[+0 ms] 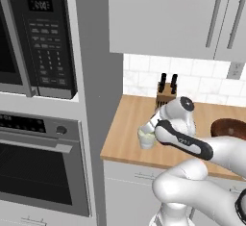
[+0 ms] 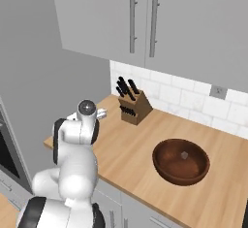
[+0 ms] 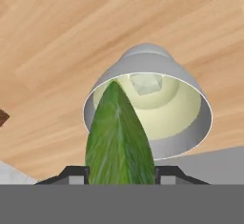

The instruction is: Grab a lemon wedge from the fridge and one ice cube from the ice bowl, and put them in the glass of lemonade.

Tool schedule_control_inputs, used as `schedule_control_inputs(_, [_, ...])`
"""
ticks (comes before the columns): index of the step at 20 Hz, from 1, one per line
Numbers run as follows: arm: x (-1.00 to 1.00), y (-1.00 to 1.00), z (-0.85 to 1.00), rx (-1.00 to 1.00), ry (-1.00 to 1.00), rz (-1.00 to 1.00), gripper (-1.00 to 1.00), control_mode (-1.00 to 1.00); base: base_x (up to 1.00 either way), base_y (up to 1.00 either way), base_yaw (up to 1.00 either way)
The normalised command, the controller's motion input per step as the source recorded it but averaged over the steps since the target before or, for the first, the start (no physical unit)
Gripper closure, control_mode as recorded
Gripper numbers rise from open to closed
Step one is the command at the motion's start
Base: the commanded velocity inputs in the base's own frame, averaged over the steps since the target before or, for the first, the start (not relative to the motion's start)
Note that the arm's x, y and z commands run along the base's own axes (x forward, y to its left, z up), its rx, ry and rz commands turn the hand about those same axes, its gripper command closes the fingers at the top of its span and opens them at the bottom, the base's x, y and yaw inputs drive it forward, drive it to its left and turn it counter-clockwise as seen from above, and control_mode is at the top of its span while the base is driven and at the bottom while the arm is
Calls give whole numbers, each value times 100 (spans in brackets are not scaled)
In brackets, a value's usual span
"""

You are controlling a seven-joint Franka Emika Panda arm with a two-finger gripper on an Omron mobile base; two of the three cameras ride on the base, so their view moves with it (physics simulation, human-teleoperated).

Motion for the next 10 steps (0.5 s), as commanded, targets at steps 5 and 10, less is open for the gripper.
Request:
schedule_control_inputs(5, [-3,5,0,-6,0,0,-100,-100,0,0,0])
schedule_control_inputs(10, [0,7,2,-6,-2,0,-100,-100,0,0,0])
